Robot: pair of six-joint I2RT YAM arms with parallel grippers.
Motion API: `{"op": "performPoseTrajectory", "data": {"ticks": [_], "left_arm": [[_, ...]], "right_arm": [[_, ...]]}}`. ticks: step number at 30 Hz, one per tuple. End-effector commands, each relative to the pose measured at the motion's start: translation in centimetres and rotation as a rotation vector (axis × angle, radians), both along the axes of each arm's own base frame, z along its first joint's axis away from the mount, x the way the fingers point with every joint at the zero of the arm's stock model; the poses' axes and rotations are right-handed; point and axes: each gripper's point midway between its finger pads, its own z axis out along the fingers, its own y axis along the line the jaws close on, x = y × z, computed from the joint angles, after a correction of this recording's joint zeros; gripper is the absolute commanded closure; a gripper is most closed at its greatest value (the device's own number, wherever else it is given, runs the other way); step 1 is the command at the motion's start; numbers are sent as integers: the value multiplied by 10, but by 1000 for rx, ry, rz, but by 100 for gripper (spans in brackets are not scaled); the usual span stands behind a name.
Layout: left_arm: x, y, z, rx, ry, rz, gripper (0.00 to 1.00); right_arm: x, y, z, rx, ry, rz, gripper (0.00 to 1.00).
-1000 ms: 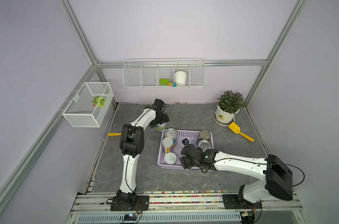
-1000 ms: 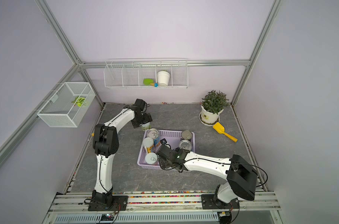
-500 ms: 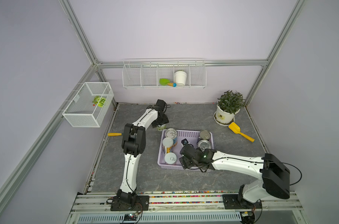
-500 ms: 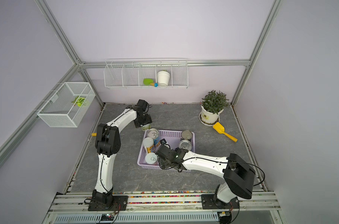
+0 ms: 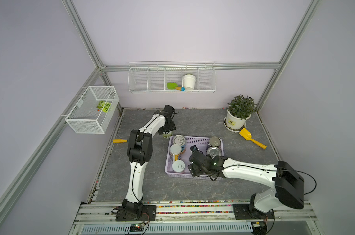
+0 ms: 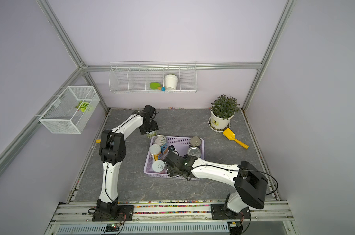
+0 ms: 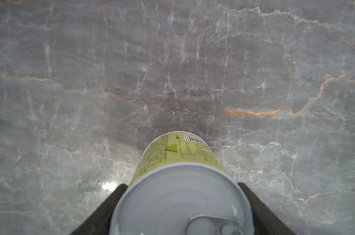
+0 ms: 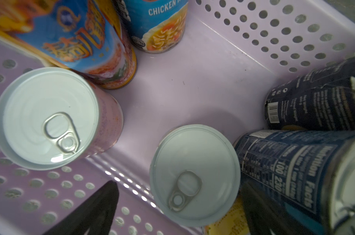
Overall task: Put the canned food in the basket
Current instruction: Pick up the canned food from the center of the board.
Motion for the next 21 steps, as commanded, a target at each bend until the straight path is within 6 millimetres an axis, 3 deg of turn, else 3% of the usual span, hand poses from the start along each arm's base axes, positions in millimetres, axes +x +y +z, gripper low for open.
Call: {"op": "performPoseTrajectory", "data": {"ticks": [1,7,13,21], "left_arm": [[0,0,58,-8,-128,11,50],[-8,8,96,4,-197,22,50],[-23,2,132,9,-265,4,50],[-60,-37,195,2,-396,-109,50]], "right_arm": [[5,-10,7,26,-24,-38,2],[7,-16,8,30,-35,-62,2],[12,-31,13,41,-69,-122,2],[13,-60,35,102,-157,-212,2]]}}
